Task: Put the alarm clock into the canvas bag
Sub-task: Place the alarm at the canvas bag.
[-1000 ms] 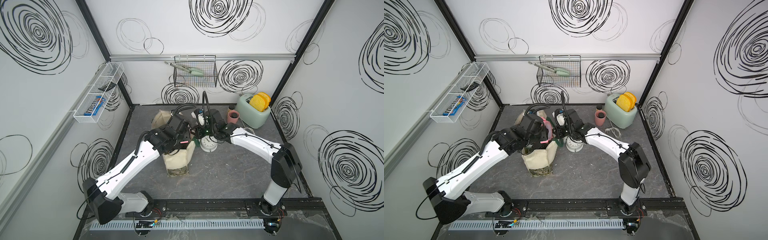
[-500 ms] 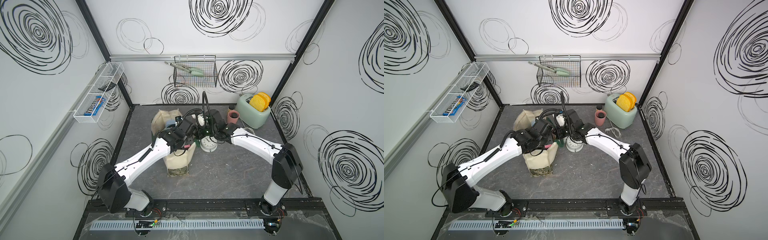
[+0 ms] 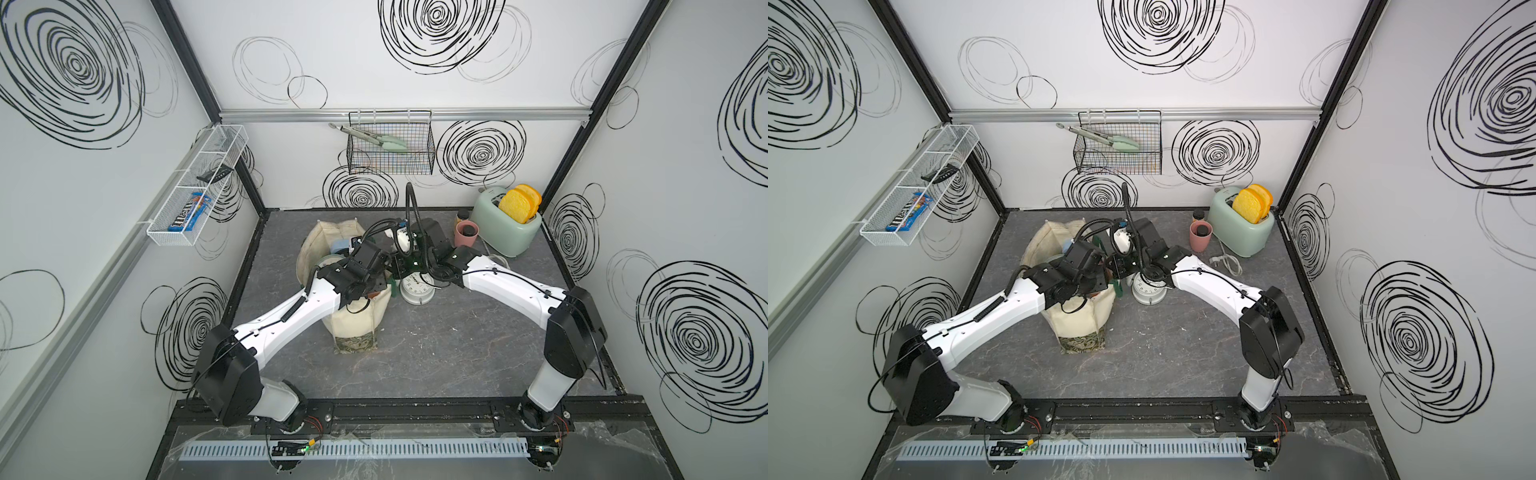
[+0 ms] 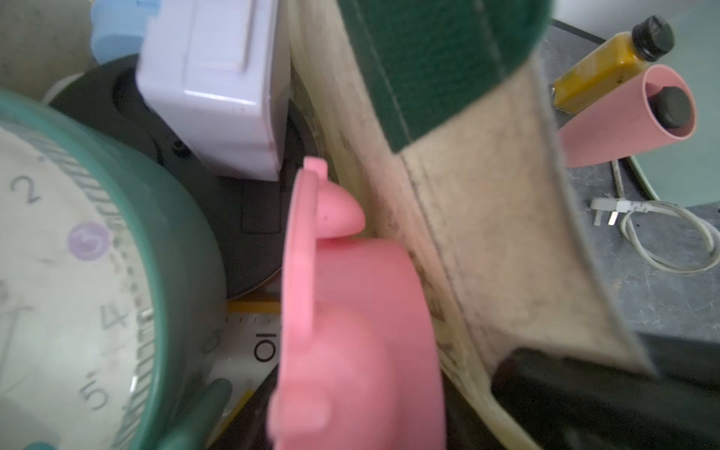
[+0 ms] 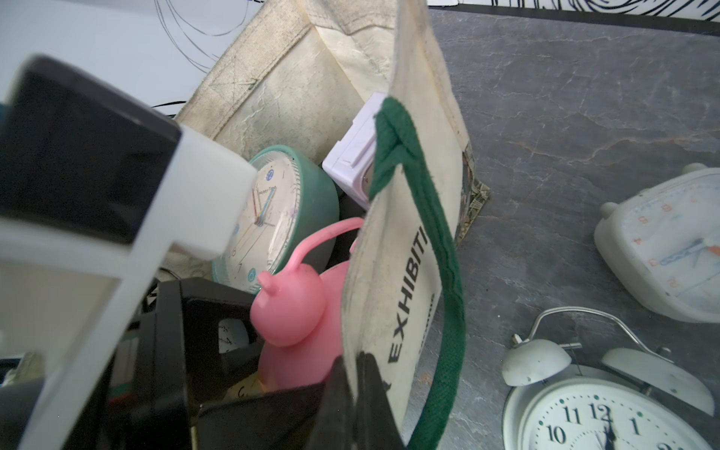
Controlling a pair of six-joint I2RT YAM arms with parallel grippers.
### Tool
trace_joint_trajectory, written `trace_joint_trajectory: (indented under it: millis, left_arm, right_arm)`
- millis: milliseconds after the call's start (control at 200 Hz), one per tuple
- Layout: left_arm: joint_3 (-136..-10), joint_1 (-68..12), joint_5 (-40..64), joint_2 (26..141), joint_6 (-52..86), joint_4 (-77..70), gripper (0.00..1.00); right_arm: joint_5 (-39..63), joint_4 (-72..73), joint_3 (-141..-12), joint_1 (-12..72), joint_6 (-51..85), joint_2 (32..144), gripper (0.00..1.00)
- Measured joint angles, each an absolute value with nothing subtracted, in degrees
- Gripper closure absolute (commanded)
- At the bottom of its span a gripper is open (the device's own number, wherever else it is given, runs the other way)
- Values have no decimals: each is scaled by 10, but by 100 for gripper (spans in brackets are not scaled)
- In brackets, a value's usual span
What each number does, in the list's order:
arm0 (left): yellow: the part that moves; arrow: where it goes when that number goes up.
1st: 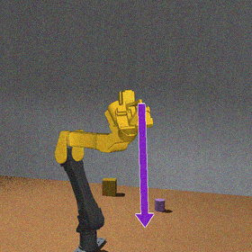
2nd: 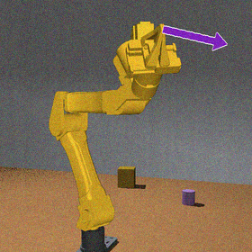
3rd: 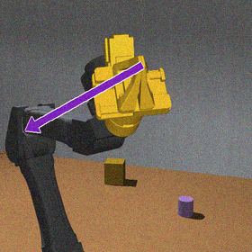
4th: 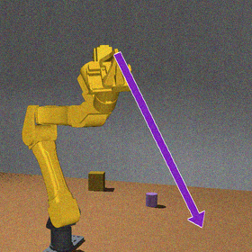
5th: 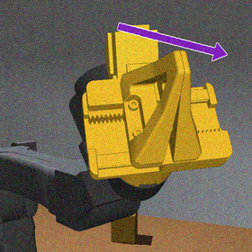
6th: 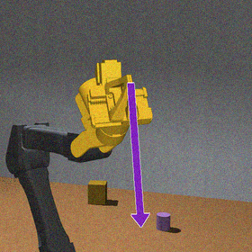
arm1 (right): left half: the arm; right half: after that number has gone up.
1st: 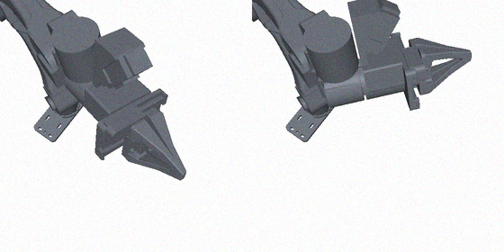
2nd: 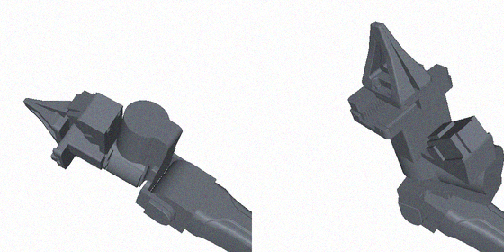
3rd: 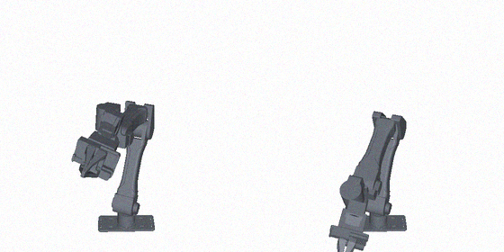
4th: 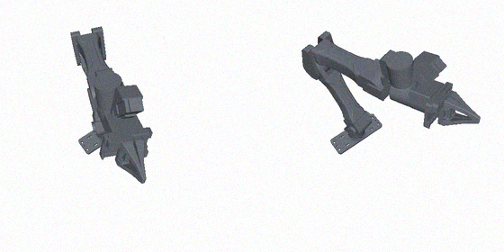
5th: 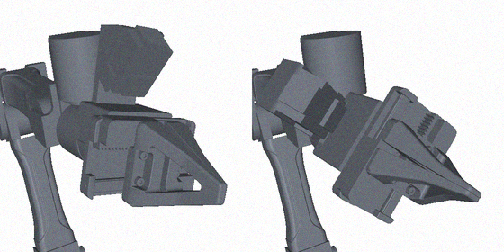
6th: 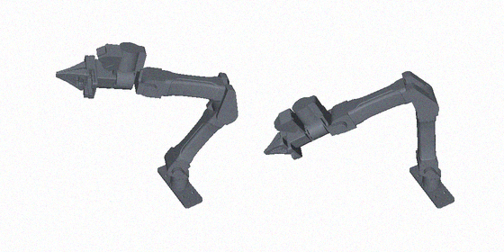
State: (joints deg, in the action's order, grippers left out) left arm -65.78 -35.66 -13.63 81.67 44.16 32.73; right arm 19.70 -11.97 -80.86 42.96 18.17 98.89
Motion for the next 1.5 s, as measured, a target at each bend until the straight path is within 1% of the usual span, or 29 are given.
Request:
trace_joint_trajectory:
  millis: [40, 95, 230, 275, 305, 325, 570, 635, 690, 710, 776, 851, 906, 961, 1021, 1051, 1181, 1326, 1421, 1496]
  left_arm:
    - [-658, -354, -131, 810, 438, 329, 31]
    - [-658, -351, -125, 799, 434, 331, 23]
    - [-664, -342, -107, 761, 419, 341, 12]
    - [-670, -340, -102, 750, 415, 345, 7]
    - [-674, -339, -99, 744, 411, 346, 1]
    - [-677, -338, -97, 740, 410, 347, 4]
    - [-707, -319, -79, 704, 380, 359, 4]
    - [-709, -316, -78, 695, 366, 362, 4]
    - [-709, -314, -79, 683, 353, 362, 4]
    - [-709, -314, -80, 677, 348, 362, 4]
    - [-697, -310, -78, 652, 332, 350, 4]
    - [-666, -292, -58, 607, 317, 332, 4]
    - [-643, -272, -38, 576, 311, 319, 4]
    - [-625, -251, -19, 550, 305, 310, 4]
    - [-614, -235, -5, 534, 299, 305, 4]
    - [-613, -230, 1, 530, 295, 305, 4]
    - [-613, -228, 27, 527, 278, 301, 4]
    - [-611, -232, 52, 514, 261, 302, 4]
    - [-610, -241, 56, 504, 247, 302, 4]
    - [-609, -247, 56, 502, 238, 302, 4]
  right_arm:
    - [199, -121, -808, 430, 182, 988, 100]
    - [199, -121, -806, 430, 182, 986, 100]
    - [199, -121, -803, 429, 182, 984, 100]
    - [199, -121, -803, 429, 182, 983, 100]
    - [199, -120, -803, 429, 182, 983, 100]
    - [200, -120, -803, 429, 182, 983, 100]
    - [200, -112, -794, 429, 182, 979, 100]
    - [200, -104, -782, 428, 183, 971, 90]
    - [203, -97, -768, 428, 185, 962, 85]
    - [204, -95, -765, 428, 185, 959, 81]
    - [209, -90, -758, 428, 186, 947, 57]
    - [218, -79, -757, 428, 187, 935, 39]
    - [221, -70, -757, 428, 180, 924, 22]
    - [220, -65, -757, 425, 177, 912, 10]
    - [214, -64, -757, 422, 176, 899, 0]
    - [208, -64, -757, 420, 173, 892, 2]
    - [170, -66, -733, 395, 160, 846, 3]
    - [149, -68, -653, 315, 158, 795, 3]
    - [137, -75, -613, 264, 160, 799, 3]
    - [130, -82, -603, 251, 160, 824, 3]
